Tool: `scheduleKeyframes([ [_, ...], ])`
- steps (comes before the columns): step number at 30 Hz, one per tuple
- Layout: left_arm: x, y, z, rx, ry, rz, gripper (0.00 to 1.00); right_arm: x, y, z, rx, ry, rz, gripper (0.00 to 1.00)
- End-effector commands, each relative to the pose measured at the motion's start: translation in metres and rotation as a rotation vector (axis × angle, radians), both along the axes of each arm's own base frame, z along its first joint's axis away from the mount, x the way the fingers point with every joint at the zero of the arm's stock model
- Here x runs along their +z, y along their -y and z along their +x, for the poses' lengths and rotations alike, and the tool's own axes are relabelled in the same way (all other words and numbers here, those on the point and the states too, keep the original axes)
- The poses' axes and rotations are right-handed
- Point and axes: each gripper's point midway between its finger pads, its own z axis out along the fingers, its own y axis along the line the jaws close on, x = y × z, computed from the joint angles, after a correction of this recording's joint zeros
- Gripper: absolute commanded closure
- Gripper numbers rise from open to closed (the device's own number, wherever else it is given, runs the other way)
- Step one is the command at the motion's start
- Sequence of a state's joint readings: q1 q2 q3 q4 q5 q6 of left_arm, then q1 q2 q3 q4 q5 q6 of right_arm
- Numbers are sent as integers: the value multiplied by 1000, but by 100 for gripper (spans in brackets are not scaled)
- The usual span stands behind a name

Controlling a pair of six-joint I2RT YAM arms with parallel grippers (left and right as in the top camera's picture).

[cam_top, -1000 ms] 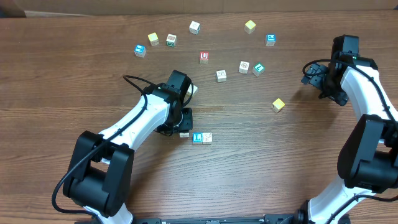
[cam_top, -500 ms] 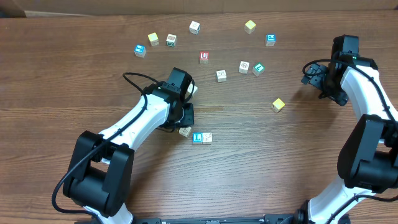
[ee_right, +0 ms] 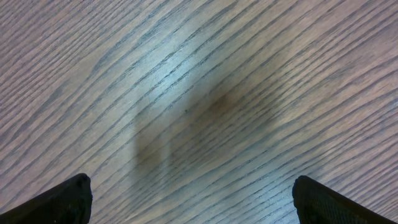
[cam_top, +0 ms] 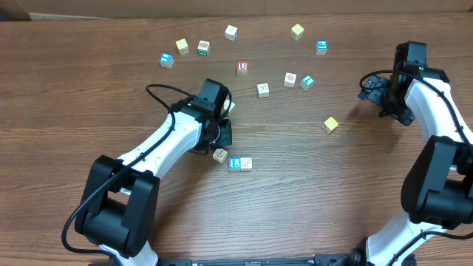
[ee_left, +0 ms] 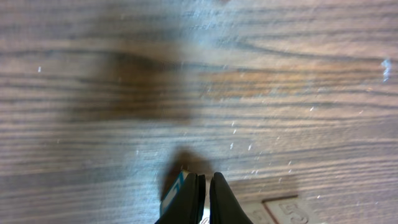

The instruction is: Form a horizontal line

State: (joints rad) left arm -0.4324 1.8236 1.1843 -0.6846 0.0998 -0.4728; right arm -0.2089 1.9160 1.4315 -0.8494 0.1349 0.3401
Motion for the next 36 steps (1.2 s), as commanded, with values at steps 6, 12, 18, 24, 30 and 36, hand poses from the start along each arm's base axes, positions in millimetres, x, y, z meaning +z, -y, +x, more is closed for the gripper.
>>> scheduleKeyframes([
  [6,-3,0,3,8,10,7,96,16,3,7,-2,44,-16,0],
  [12,-3,3,2,-6,13,7,96,16,3,7,-2,44,-16,0],
  [18,-2,11,4,-33,35,0,95,16,3,7,-2,44,-16,0],
  [24,-2,14,2,-43,34,0,96,16,3,7,-2,44,-16,0],
  [30,-9,13,0,-41,20,16,96,16,3,7,-2,44,-16,0],
  [36,-19,11,-3,-34,-10,27,96,16,3,7,-2,44,-16,0],
])
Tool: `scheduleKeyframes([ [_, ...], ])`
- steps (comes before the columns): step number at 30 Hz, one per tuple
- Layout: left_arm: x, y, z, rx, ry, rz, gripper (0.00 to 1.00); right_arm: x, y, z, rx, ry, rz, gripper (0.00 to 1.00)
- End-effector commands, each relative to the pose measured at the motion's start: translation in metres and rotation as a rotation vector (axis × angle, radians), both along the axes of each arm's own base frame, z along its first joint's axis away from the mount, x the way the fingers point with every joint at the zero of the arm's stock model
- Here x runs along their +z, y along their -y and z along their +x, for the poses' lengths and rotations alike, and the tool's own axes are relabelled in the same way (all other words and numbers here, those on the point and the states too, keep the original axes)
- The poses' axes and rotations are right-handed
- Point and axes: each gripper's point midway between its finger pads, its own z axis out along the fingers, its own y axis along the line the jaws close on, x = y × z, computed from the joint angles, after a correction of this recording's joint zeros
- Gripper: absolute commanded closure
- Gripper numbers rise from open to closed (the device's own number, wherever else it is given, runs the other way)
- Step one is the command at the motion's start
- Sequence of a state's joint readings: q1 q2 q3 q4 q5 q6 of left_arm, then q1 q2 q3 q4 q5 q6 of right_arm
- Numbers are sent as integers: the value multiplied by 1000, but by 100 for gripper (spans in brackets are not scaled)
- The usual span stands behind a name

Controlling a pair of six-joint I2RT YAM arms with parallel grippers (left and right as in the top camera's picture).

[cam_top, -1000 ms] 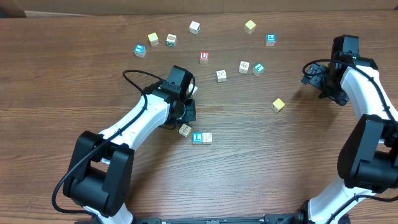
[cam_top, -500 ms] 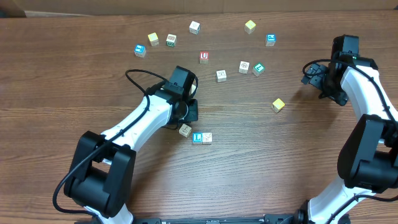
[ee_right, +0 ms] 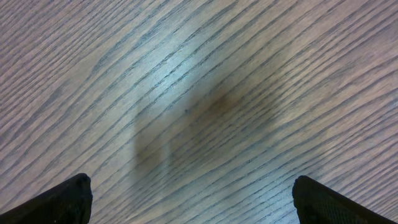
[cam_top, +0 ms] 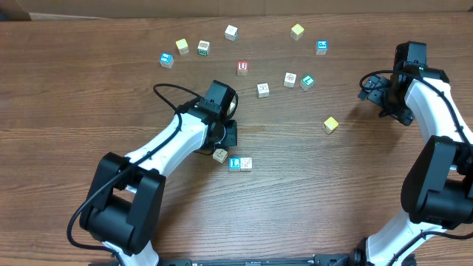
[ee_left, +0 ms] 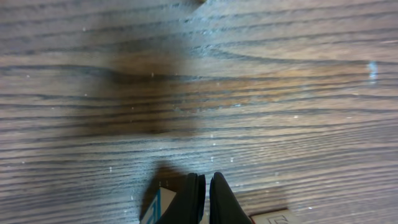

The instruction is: Form a horizontal line

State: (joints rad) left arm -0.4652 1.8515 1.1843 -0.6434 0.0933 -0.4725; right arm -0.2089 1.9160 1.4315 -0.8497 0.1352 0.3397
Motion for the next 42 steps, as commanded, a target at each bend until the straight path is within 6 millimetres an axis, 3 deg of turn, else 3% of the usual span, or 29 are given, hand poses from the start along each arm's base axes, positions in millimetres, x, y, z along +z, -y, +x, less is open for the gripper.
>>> scheduleKeyframes([
  [1,-11,-3,-6,-2,-30,30,96,16,3,7,-2,44,-15,0],
  [24,-4,-2,-14,22,-86,23,96,16,3,7,-2,44,-15,0],
  [35,24,-4,20,49,35,62,96,16,3,7,-2,44,-15,0],
  [42,20,-36,7,87,-27,177,96,16,3,7,-2,44,-15,0],
])
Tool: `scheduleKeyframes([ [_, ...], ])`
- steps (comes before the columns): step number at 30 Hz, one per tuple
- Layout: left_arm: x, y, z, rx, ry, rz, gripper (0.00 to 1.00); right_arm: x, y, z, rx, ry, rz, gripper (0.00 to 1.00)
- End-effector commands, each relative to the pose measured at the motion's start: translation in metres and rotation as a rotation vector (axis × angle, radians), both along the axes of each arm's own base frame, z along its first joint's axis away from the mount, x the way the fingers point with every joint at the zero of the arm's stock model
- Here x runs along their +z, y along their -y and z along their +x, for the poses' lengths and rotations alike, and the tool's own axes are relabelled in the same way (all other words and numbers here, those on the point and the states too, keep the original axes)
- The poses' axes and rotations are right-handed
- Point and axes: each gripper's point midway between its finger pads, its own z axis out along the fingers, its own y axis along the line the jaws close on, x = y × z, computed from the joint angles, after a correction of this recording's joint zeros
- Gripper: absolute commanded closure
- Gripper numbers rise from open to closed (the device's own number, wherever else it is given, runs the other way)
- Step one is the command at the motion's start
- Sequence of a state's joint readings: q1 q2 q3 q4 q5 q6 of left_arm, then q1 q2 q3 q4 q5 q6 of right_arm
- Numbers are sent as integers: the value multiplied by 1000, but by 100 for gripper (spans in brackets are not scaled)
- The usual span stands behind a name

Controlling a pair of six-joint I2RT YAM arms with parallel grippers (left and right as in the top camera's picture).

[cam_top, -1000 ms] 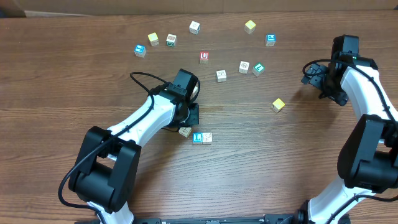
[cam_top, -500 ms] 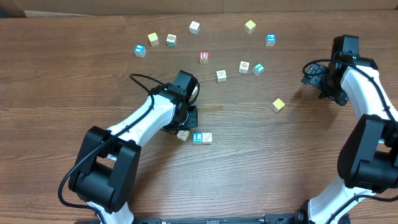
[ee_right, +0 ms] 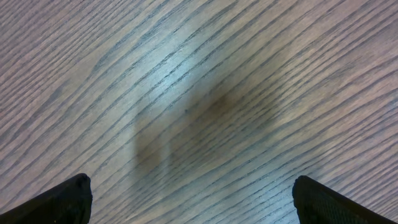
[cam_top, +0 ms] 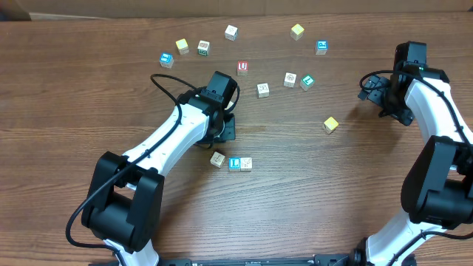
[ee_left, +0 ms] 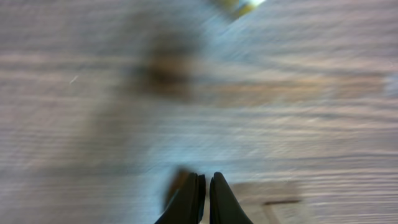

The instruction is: Form a horizontal line

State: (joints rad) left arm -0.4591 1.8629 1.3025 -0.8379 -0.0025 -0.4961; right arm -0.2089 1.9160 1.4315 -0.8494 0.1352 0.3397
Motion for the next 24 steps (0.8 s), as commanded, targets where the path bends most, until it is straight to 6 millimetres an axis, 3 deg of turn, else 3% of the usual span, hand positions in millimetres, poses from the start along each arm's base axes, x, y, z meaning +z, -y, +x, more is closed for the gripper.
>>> scheduleKeyframes([
  [1,0,-20,1,39,-12,70,96,16,3,7,-2,44,-15,0],
  [8,-13,-34,-29,36,-120,120,96,16,3,7,-2,44,-15,0],
  [24,-19,-29,-24,32,-94,96,96,16,3,7,-2,44,-15,0],
])
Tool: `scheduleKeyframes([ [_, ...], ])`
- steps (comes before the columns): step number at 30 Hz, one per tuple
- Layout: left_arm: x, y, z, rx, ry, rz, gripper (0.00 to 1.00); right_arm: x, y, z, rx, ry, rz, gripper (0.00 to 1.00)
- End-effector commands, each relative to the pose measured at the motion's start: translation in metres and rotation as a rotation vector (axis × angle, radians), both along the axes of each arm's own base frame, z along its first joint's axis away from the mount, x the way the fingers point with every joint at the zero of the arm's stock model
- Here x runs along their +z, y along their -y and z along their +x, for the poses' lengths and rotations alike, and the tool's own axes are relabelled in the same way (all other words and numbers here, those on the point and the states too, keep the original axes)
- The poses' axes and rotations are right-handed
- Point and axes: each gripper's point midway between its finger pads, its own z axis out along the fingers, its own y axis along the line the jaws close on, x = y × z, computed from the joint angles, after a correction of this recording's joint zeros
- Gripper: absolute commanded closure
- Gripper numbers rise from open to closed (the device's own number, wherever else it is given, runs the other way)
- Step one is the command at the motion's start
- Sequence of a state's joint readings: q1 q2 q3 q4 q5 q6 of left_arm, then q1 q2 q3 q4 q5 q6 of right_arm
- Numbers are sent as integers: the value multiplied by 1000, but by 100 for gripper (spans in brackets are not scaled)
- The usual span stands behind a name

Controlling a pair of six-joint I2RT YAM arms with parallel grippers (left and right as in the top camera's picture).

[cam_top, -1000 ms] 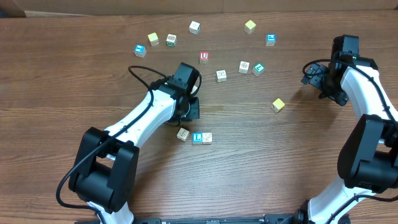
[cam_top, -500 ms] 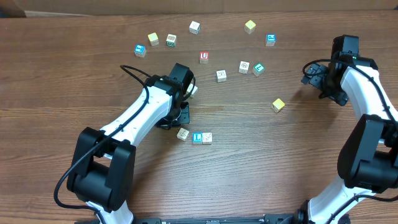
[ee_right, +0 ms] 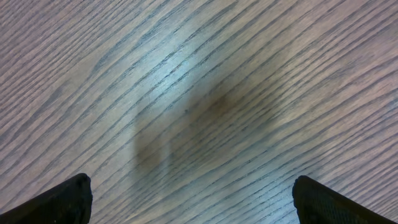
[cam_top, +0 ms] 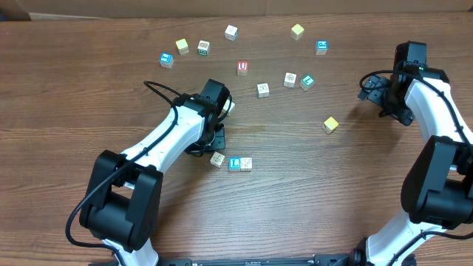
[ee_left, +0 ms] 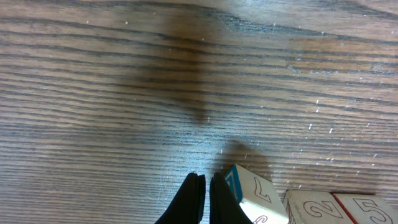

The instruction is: Form a horizontal line

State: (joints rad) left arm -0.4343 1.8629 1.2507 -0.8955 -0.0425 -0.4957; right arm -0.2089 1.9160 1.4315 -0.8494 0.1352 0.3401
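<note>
Three letter blocks lie near the table's middle: a tan block [cam_top: 217,159], a blue-edged block [cam_top: 234,163] and a pale block [cam_top: 246,163] touching it. The tan one sits slightly higher and turned. My left gripper [cam_top: 211,144] is shut and empty, low over the wood just left of the tan block. In the left wrist view my left gripper [ee_left: 204,182] has its tips right beside the turned block [ee_left: 254,194], with the two others [ee_left: 310,209] to its right. My right gripper [cam_top: 375,89] is open over bare wood at the far right, its fingers [ee_right: 62,198] wide apart.
Several more blocks lie scattered across the back of the table, among them a red one [cam_top: 242,67], a blue one [cam_top: 321,46] and yellow ones [cam_top: 297,31]. A lone yellow block [cam_top: 330,124] sits right of centre. The left arm's cable [cam_top: 159,92] loops over the wood.
My left gripper, still shut, has moved from above and right of the tan block to its left side, low by the wood. The blocks and the right arm have not moved.
At first my shut left gripper was just above the tan block, which lay up and left of the blue-edged one. It stayed there, then was further back with the tan block shifted slightly down and left. Now it is beside that block's left. The right arm stayed still.
</note>
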Motion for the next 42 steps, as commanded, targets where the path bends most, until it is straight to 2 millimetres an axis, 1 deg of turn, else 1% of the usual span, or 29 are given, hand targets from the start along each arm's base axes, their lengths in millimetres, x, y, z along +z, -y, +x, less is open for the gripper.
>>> scheduleKeyframes([
  [1,-4,0,-4,2,-18,10,96,16,3,7,-1,44,-15,0],
  [11,-4,6,-10,-2,-48,-26,96,16,3,7,-1,44,-15,0],
  [22,-4,8,-16,-14,-63,-19,96,16,3,7,-1,44,-15,0],
  [37,-4,5,-24,-14,-94,-4,96,16,3,7,-1,44,-15,0],
  [42,-4,7,-29,-14,-119,-23,96,16,3,7,-1,44,-15,0],
])
